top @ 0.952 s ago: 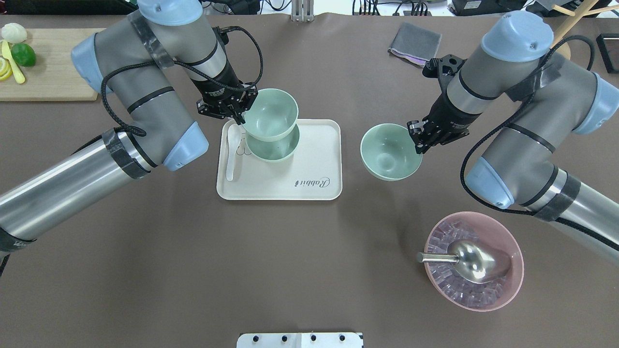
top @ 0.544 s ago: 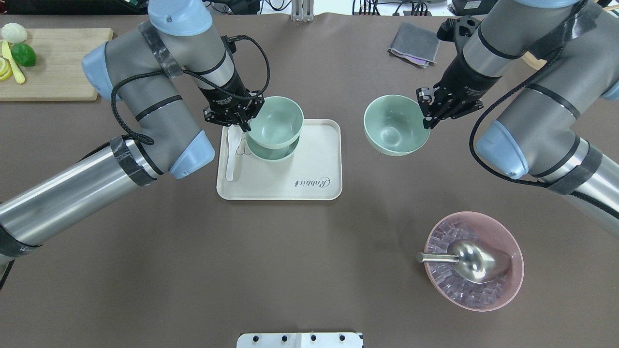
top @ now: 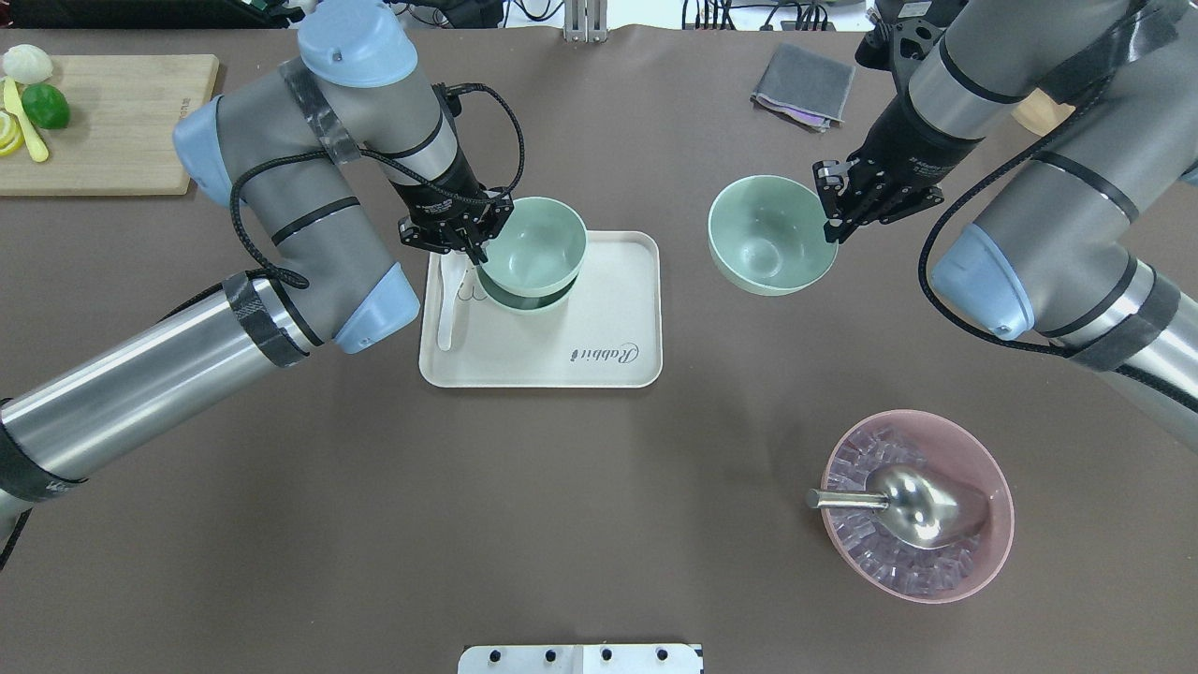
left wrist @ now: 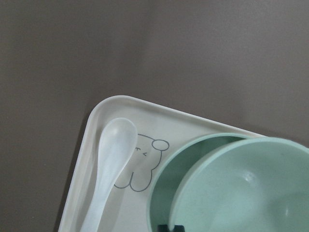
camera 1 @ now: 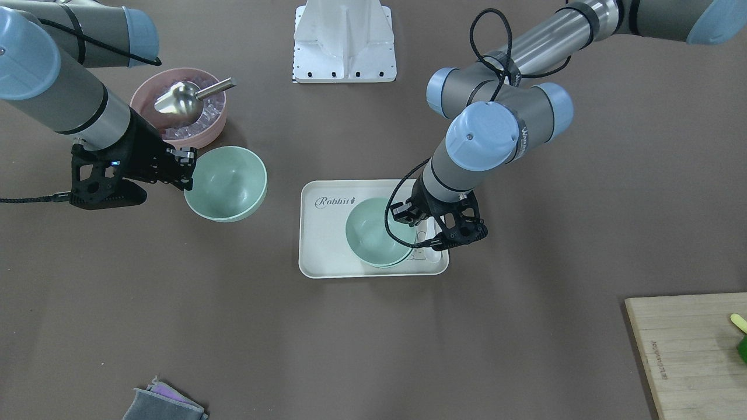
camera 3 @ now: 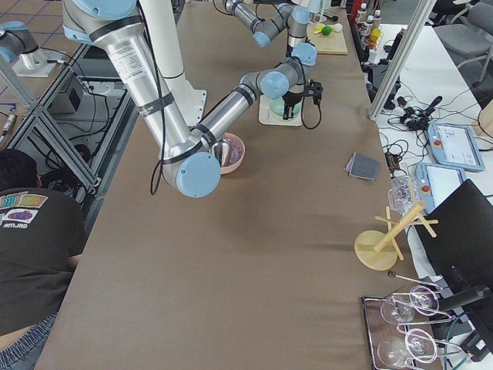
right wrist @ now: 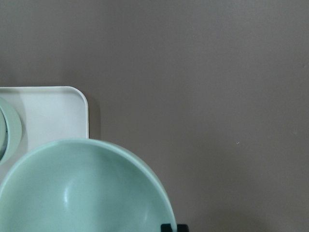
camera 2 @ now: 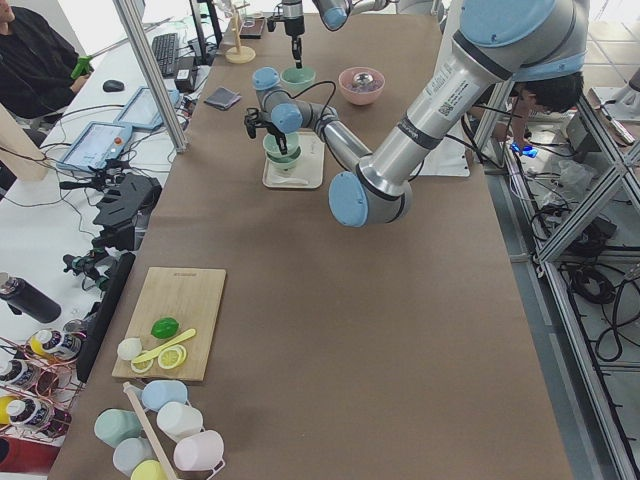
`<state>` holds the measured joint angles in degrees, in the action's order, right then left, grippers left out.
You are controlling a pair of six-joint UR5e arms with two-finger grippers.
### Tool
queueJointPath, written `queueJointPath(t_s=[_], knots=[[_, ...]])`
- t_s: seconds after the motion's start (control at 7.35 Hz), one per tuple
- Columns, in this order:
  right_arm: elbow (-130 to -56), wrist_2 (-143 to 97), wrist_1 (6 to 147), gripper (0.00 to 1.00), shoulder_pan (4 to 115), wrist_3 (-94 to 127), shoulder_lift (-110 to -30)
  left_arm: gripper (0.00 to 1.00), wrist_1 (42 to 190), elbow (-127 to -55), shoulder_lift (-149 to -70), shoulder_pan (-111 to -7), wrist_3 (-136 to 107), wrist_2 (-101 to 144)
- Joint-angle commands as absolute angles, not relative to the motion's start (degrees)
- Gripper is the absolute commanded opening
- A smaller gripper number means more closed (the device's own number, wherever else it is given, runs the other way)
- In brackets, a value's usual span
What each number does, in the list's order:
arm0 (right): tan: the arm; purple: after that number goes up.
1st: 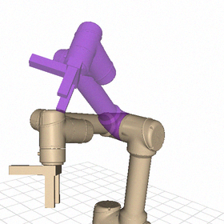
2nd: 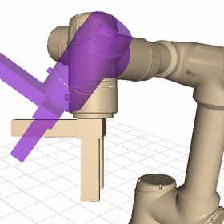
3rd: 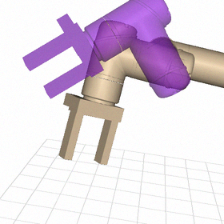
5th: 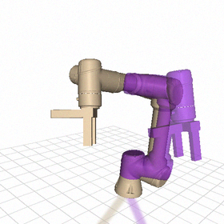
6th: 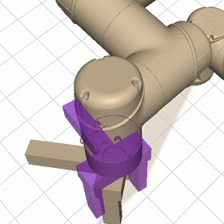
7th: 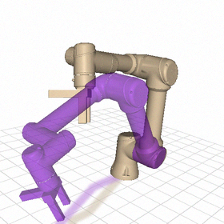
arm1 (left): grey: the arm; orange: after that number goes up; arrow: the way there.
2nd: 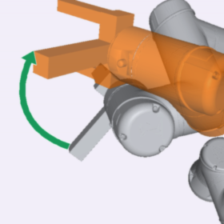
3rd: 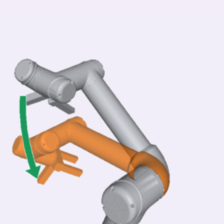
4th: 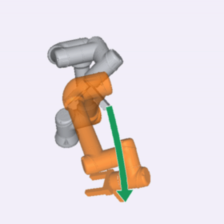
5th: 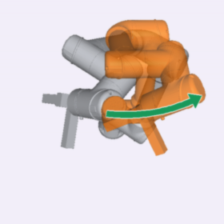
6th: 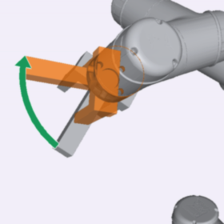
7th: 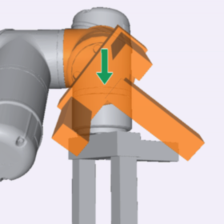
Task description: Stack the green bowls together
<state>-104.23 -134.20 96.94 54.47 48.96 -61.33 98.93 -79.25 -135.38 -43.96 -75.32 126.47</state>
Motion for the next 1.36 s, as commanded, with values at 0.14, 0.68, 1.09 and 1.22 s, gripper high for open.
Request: queueJointPath(t_s=[0.14, 0.68, 1.09, 1.22], knots=[[-104.2, -134.2, 96.9, 0.00, 54.4, 49.0, -61.3, 0.00, 99.4, -78.7, -135.4, -43.8, -75.2, 126.1], [-104.0, -134.1, 96.9, 0.00, 54.3, 49.0, -61.2, 0.00, 99.5, -78.8, -135.1, -43.8, -75.1, 126.0], [-104.1, -134.1, 96.9, 0.00, 54.3, 49.0, -61.2, 0.00, 99.4, -78.7, -135.1, -43.8, -75.1, 125.6], [-104.0, -134.1, 96.9, 0.00, 54.3, 49.0, -61.2, 0.00, 99.5, -78.7, -135.1, -43.8, -75.2, 125.3]])
